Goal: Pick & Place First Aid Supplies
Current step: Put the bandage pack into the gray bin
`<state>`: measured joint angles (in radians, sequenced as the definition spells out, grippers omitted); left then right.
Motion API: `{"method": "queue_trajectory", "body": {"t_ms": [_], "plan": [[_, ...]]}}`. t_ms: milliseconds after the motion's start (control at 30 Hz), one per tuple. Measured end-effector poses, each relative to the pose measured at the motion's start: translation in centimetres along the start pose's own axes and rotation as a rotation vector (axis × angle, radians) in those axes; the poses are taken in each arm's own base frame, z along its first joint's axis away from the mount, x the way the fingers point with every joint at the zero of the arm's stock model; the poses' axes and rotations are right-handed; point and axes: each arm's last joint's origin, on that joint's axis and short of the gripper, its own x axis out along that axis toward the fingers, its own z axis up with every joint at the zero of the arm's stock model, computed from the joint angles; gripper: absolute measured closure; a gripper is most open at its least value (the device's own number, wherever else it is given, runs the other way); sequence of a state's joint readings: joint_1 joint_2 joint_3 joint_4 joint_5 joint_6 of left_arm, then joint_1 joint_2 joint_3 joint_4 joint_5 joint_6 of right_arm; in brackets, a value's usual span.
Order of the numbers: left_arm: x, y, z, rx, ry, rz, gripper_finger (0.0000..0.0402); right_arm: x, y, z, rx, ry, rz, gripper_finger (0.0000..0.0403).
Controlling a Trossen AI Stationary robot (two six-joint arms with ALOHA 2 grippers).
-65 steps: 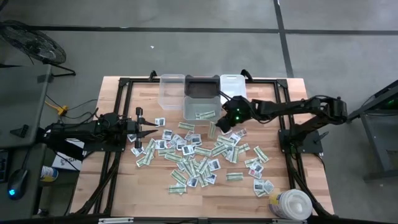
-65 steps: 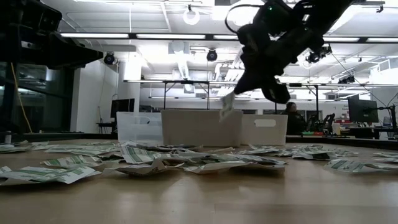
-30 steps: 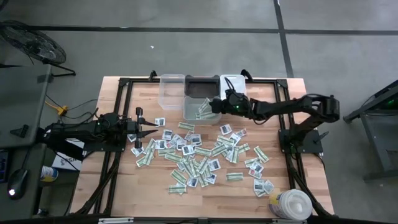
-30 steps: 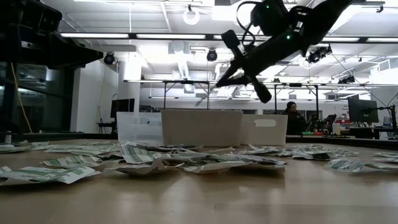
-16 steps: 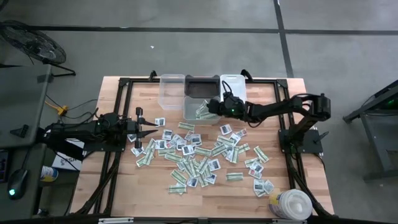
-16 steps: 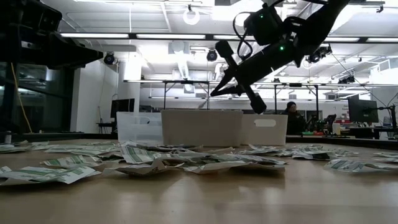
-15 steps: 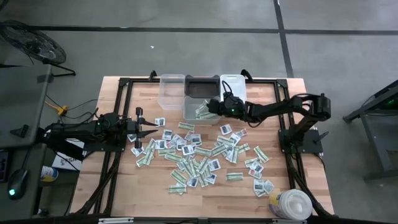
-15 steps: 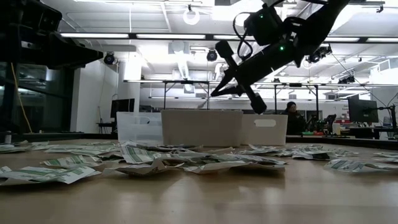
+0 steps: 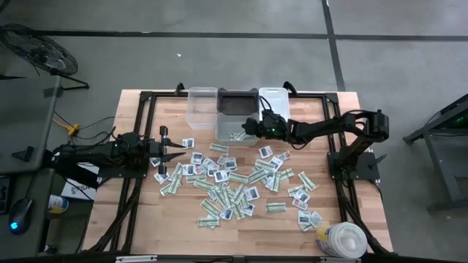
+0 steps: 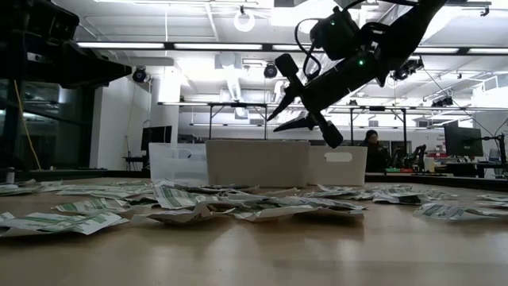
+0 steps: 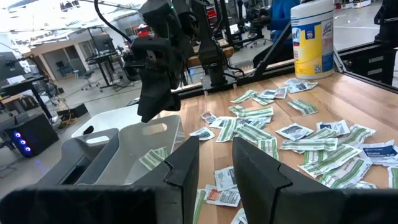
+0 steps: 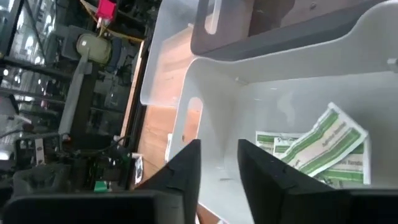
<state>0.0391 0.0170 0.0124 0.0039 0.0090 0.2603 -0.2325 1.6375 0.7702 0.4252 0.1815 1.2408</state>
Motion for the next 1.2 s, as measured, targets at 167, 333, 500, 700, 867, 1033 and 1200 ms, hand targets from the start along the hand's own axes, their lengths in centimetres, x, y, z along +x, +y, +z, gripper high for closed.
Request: {"method": "queue_trajectory", "body": {"t_ms": [167, 333, 500, 700, 867, 1033, 1200], "plan": [[0.0, 0.0, 0.0, 0.0, 0.0, 0.0, 0.0305, -0.6, 0.6, 0.0, -0.098, 0.068, 0.04, 0.0271], [0.0, 0.0, 0.0, 0.0, 0.0, 0.0, 0.0305, -2.4, 1.1, -0.7, -0.194, 0.168, -0.001, 0.0269], [0.0, 0.0, 0.0, 0.0, 0.001, 0.0, 0.0305, -4.2, 1.0, -2.5, -0.417, 0.352, -0.04, 0.0269], [0.0, 0.0, 0.0, 0.0, 0.0, 0.0, 0.0305, -5.9, 0.9, -5.8, -0.84, 0.581, 0.048, 0.0269], [0.0, 0.0, 0.0, 0.0, 0.0, 0.0, 0.0305, -7.4, 0.7, -8.7, -1.253, 0.665, 0.13, 0.0269], [0.0, 0.0, 0.0, 0.0, 0.001, 0.0, 0.0305, -8.6, 0.3, -11.0, -1.659, 0.632, 0.129, 0.0269], [0.0, 0.0, 0.0, 0.0, 0.0, 0.0, 0.0305, -8.5, -0.3, -13.1, -1.885, 0.605, 0.082, 0.0269]]}}
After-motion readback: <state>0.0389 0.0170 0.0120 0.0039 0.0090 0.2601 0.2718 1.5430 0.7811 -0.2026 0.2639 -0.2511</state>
